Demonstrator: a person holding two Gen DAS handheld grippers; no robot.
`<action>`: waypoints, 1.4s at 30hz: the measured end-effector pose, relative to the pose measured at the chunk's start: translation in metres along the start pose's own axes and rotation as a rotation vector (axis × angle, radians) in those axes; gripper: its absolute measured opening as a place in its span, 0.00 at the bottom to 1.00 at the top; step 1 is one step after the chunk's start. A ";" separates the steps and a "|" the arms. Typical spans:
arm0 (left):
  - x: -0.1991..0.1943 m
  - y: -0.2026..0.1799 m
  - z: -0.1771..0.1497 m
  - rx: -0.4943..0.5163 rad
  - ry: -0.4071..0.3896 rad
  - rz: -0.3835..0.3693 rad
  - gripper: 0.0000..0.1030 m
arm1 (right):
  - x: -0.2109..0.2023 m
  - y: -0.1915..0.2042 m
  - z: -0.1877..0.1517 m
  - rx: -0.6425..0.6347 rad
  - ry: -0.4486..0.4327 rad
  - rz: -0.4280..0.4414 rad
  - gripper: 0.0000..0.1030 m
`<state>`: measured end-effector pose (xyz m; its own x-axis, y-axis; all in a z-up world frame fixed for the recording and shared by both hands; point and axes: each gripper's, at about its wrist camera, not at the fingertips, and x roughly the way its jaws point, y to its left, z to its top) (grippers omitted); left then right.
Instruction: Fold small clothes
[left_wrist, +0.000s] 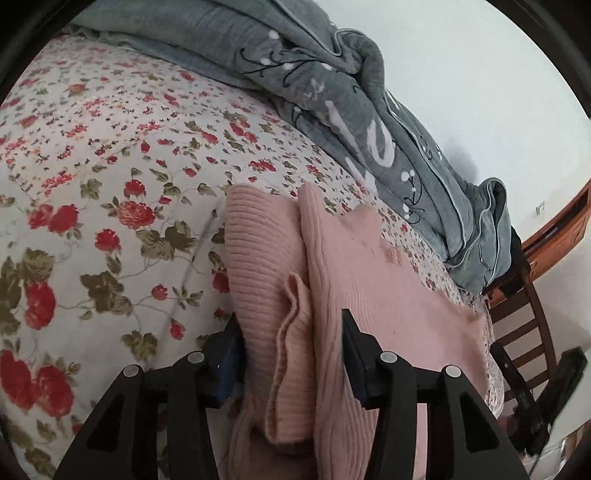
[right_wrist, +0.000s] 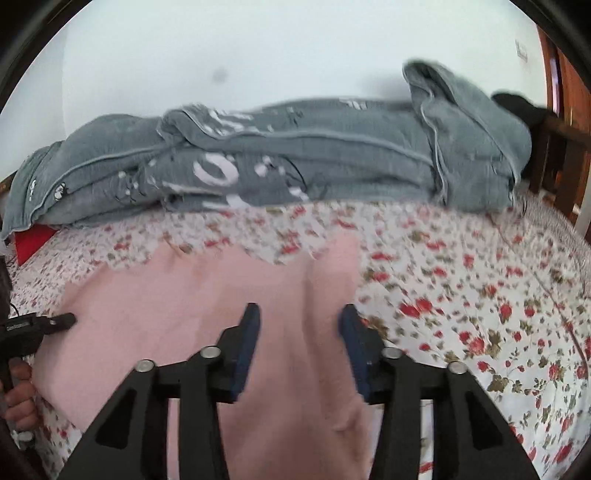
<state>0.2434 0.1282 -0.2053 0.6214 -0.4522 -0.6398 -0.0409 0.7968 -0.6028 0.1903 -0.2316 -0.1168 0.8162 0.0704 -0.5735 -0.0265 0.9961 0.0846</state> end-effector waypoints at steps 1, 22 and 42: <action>0.000 -0.001 0.000 0.005 -0.002 0.000 0.45 | 0.000 0.012 0.003 -0.013 -0.005 0.027 0.46; -0.003 -0.003 -0.001 0.013 0.012 0.002 0.47 | 0.044 0.108 -0.044 -0.186 0.201 0.016 0.46; -0.004 -0.001 -0.008 0.069 0.089 -0.045 0.47 | 0.004 0.111 -0.093 -0.241 0.095 -0.044 0.46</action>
<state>0.2350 0.1259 -0.2055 0.5496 -0.5193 -0.6544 0.0412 0.7992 -0.5996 0.1369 -0.1162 -0.1853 0.7619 0.0201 -0.6474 -0.1386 0.9814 -0.1325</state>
